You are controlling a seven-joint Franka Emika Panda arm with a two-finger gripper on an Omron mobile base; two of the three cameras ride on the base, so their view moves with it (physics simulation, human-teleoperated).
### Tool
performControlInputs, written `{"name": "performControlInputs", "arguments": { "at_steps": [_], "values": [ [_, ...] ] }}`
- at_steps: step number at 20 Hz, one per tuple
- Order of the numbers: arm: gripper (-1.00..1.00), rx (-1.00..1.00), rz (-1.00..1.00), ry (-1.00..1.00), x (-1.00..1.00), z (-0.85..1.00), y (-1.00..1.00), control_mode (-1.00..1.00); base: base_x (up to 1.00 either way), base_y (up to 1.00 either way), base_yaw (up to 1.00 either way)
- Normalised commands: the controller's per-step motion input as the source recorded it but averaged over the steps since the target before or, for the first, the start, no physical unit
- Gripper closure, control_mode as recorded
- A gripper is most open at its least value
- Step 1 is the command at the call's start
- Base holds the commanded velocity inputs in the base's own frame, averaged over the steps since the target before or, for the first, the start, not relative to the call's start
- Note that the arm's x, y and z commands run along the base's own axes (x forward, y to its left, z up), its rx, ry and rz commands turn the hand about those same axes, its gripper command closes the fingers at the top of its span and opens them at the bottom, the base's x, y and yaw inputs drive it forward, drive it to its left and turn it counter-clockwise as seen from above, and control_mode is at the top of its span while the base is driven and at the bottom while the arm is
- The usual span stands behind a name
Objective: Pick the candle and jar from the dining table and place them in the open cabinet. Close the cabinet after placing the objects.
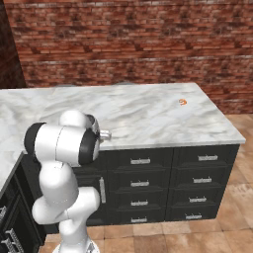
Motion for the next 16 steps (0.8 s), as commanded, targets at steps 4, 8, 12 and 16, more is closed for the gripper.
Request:
{"name": "performControlInputs", "arguments": {
  "at_steps": [4, 8, 12, 16],
  "values": [
    [-1.0, 0.0, 0.0, 0.0, 0.29, -0.22, 0.0, -1.0, 0.0, 0.0, 0.0],
    [-1.0, 0.01, 0.0, 0.0, 0.33, -0.14, 0.0, -1.0, 0.0, 0.0, 0.0],
    [-1.0, 0.0, 0.0, 0.0, 0.31, -0.18, -0.01, -1.0, 0.0, 0.0, 0.0],
    [-1.0, 0.0, 0.01, 0.0, 0.21, -0.24, -0.08, -1.0, 0.0, 0.0, 0.0]
  ]
}}
